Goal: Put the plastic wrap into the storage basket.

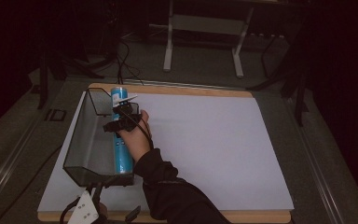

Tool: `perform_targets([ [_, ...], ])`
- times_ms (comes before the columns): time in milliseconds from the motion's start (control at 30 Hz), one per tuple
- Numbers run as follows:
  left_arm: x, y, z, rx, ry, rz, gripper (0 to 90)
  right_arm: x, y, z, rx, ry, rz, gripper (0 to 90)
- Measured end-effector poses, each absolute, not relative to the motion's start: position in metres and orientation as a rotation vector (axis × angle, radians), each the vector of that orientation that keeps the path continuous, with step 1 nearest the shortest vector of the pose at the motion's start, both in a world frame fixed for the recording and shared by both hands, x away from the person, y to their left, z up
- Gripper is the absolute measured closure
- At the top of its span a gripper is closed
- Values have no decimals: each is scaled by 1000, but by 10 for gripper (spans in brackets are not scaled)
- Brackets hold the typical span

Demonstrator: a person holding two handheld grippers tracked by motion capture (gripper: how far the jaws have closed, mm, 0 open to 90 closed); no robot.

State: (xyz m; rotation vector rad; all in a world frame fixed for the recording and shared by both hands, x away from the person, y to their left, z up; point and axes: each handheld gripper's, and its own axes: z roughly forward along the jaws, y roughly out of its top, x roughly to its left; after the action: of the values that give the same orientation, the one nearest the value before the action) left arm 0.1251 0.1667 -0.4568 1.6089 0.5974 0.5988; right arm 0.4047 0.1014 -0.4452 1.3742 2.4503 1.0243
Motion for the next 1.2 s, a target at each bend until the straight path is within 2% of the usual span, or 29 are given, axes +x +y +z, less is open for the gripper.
perform_targets([
  [367, 125, 165, -457, 1614, 590, 580, 33, 401, 78, -422, 1184, 2484, 1091, 115],
  [800, 126, 163, -458, 1625, 598, 592, 32, 386, 43, -411, 1086, 2477, 1116, 131],
  [1200, 127, 160, -460, 1640, 597, 593, 32, 372, -6, -411, 1076, 2438, 1188, 146],
])
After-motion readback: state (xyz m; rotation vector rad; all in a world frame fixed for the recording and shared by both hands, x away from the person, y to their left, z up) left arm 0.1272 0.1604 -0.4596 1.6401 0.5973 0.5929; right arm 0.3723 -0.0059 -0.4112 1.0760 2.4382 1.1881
